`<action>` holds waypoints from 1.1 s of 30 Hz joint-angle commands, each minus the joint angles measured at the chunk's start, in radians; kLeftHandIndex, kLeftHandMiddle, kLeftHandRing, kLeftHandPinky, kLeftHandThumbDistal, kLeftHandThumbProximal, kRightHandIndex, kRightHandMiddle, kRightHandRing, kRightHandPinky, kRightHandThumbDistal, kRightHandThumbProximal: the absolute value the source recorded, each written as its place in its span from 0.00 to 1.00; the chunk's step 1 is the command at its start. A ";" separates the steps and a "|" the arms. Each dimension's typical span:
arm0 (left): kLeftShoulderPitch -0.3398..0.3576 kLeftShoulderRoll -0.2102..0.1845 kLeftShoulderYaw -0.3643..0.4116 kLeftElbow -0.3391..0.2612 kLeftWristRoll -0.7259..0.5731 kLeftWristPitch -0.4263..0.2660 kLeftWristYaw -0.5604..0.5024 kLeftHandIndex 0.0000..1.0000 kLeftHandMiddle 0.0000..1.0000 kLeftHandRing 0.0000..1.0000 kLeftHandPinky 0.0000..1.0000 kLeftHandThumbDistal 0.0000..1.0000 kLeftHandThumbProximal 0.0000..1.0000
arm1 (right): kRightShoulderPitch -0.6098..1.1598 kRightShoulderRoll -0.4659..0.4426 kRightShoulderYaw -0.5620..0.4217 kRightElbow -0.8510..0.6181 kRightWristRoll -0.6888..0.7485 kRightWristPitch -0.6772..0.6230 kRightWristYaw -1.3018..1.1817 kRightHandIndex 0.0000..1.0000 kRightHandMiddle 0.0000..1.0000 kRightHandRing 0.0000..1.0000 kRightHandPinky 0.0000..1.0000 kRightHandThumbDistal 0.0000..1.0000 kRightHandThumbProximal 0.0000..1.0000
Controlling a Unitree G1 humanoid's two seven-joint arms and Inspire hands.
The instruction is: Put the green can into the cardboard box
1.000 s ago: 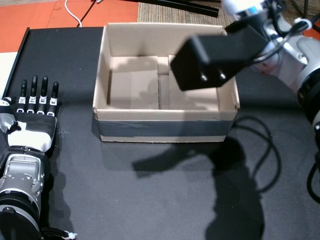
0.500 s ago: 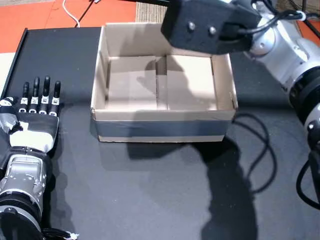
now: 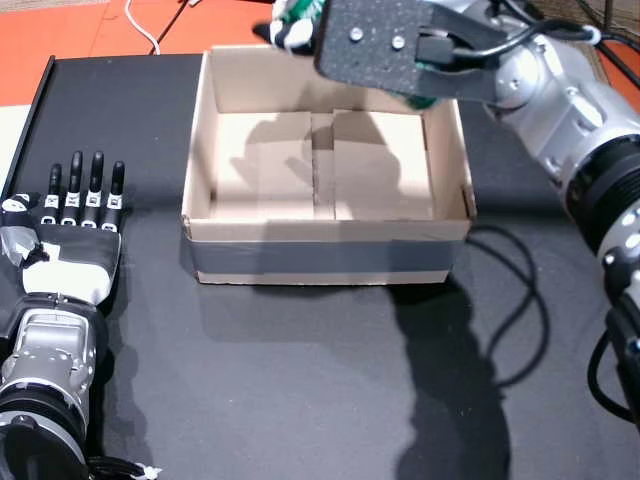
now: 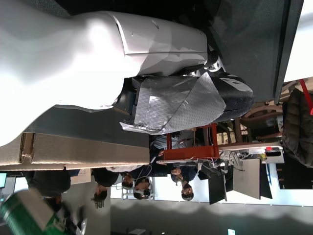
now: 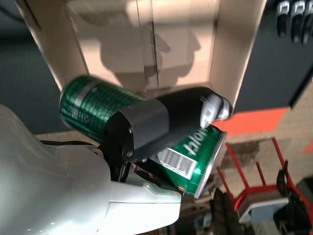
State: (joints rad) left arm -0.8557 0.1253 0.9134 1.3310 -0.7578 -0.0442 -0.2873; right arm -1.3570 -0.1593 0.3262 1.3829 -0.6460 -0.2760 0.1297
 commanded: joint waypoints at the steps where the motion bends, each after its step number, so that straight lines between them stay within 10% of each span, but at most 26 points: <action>1: 0.014 -0.013 -0.004 0.008 0.005 -0.004 0.008 0.58 0.63 0.74 0.89 0.00 0.99 | -0.030 0.012 0.013 -0.004 -0.002 0.002 0.022 0.30 0.27 0.28 0.27 0.19 0.43; 5: 0.010 -0.015 -0.004 0.008 0.004 -0.004 0.017 0.59 0.63 0.73 0.89 0.00 0.96 | -0.024 0.021 0.040 -0.002 -0.009 0.013 0.054 0.02 0.04 0.10 0.14 0.19 0.40; 16: 0.011 -0.018 -0.001 0.008 0.002 -0.010 0.009 0.60 0.66 0.80 0.93 0.00 1.00 | 0.006 0.033 0.058 0.001 -0.001 0.038 0.068 0.00 0.03 0.06 0.06 0.27 0.51; 25: 0.009 -0.015 -0.001 0.007 0.001 -0.003 0.008 0.65 0.71 0.82 0.98 0.00 1.00 | 0.001 0.024 0.066 -0.001 -0.005 0.030 0.074 0.22 0.26 0.36 0.58 0.51 0.66; 33: 0.013 -0.013 -0.002 0.008 0.002 -0.002 -0.003 0.64 0.69 0.81 0.96 0.00 1.00 | 0.002 0.019 0.073 0.000 -0.005 0.028 0.088 0.50 0.44 0.49 0.65 0.68 0.71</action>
State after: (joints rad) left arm -0.8570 0.1177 0.9130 1.3311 -0.7577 -0.0471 -0.2929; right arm -1.3502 -0.1320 0.3953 1.3836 -0.6514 -0.2383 0.2104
